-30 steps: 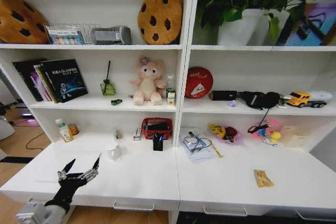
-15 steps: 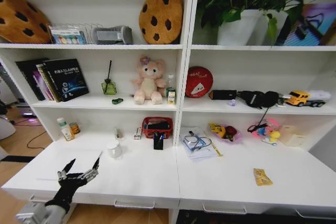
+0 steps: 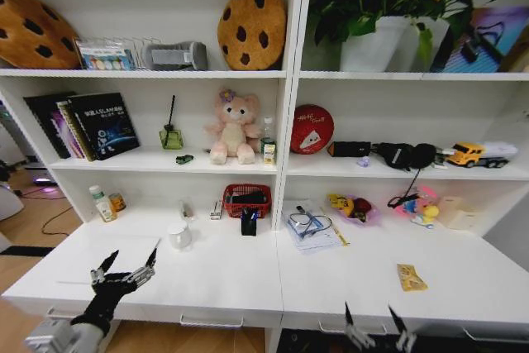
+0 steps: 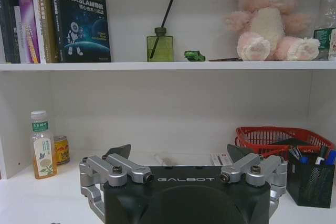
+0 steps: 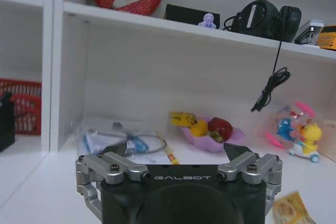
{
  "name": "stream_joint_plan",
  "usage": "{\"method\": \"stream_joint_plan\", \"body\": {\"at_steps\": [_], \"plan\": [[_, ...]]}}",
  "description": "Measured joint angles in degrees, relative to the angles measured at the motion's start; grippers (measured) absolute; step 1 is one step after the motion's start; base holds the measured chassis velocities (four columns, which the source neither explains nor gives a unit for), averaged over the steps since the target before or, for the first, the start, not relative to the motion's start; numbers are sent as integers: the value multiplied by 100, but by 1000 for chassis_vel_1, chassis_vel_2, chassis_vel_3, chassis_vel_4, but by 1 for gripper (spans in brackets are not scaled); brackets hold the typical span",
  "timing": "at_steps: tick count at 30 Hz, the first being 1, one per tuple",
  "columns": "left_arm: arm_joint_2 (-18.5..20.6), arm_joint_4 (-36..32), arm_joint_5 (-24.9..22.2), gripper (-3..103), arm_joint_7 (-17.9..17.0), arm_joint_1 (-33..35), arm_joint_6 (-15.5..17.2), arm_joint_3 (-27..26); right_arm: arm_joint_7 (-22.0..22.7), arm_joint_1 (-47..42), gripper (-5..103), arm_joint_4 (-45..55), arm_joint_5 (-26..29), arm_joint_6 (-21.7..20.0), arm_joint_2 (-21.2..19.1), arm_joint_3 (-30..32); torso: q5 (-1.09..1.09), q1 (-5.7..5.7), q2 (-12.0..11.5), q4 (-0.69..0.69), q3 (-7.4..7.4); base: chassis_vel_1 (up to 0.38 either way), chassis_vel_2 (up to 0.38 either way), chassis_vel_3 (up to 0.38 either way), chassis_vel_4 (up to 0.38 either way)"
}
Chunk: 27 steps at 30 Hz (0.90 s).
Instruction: Organize the objects on the table.
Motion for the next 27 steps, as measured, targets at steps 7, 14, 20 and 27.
{"method": "stream_joint_plan", "body": {"at_steps": [7, 14, 20, 27], "plan": [[0, 0, 0, 100, 0, 0, 0, 0, -33, 1489, 100, 310, 1901, -2074, -602, 776, -5, 1, -1, 4, 0, 0, 0, 0, 0], [0, 0, 0, 100, 0, 0, 0, 0, -707, 1169, 100, -71, 1853, -1876, -534, 1762, -3, 0, 0, -3, -1, -10, -21, 9, 10], [0, 0, 0, 100, 0, 0, 0, 0, -748, 1144, 100, -227, 1871, -1739, -597, 1906, -2, 0, 0, 1, -1, -113, -104, 96, 108], [0, 0, 0, 100, 0, 0, 0, 0, -707, 1055, 100, -287, 1834, -1644, -504, 1812, -5, 0, 0, 1, -1, -192, -204, 197, 189]]}}
